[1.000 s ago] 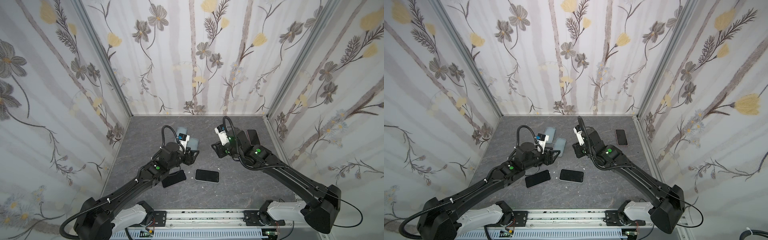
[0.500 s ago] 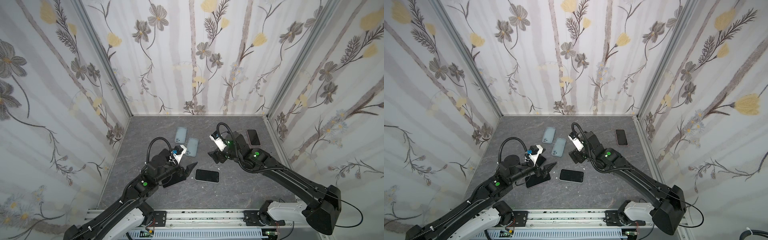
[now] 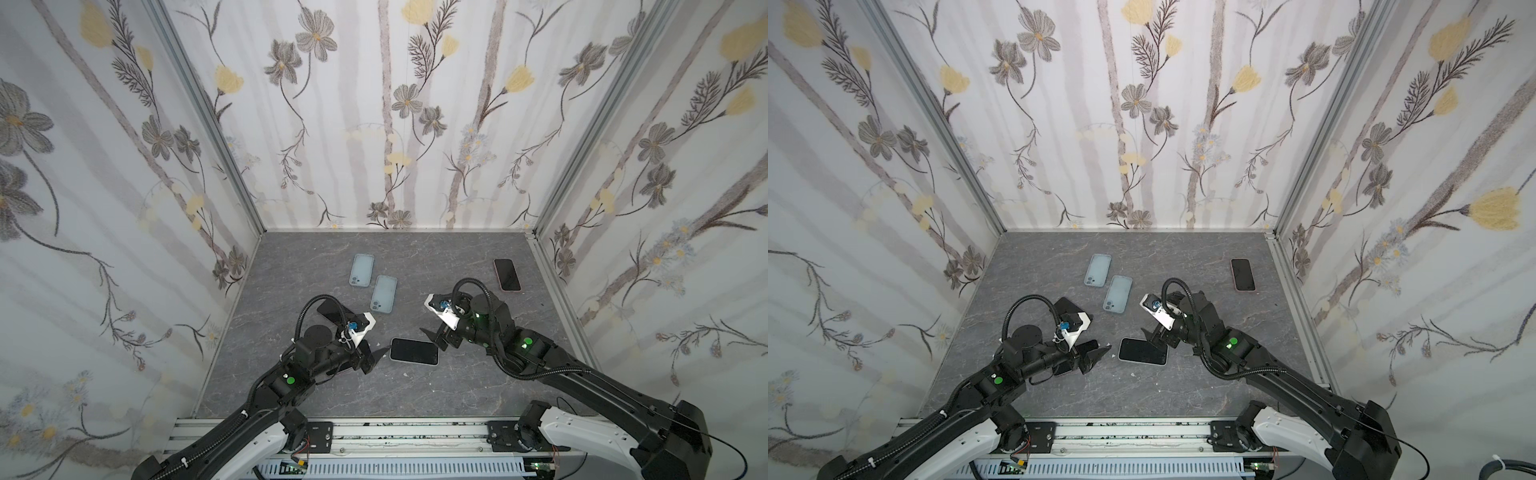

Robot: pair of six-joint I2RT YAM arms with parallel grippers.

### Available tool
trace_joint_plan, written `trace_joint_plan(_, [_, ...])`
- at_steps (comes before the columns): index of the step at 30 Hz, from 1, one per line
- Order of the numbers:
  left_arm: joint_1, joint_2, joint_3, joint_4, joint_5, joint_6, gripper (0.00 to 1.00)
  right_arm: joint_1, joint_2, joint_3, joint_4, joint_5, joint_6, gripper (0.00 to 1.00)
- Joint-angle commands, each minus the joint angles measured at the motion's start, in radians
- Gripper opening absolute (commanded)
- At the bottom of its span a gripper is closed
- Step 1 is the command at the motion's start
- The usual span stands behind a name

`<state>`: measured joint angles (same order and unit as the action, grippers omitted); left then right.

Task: Put the phone into the phone case
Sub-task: 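Grasp the cased black phone with the right gripper while the left draws back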

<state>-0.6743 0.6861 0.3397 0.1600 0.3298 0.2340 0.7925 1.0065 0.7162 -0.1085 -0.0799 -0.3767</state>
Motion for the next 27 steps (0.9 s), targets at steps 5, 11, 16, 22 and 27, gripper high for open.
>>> trace_joint_plan(5, [0.001, -0.036, -0.027, -0.002, 0.027, 0.176, 1.00, 0.002, 0.060, 0.028, -0.139, -0.155, -0.191, 1.00])
trace_joint_plan(11, [0.000, -0.078, -0.061, 0.001, -0.048, 0.240, 1.00, 0.002, 0.185, 0.104, -0.263, -0.184, -0.218, 1.00])
trace_joint_plan(16, [0.000, -0.092, -0.080, 0.019, -0.079, 0.272, 1.00, 0.010, 0.256, 0.112, -0.235, -0.190, -0.196, 1.00])
trace_joint_plan(22, [0.000, -0.080, -0.078, 0.008, -0.043, 0.273, 1.00, 0.020, 0.355, 0.166, -0.267, -0.170, -0.189, 1.00])
trace_joint_plan(27, [0.000, -0.076, -0.082, -0.011, 0.024, 0.280, 1.00, 0.020, 0.406, 0.203, -0.304, -0.143, -0.187, 1.00])
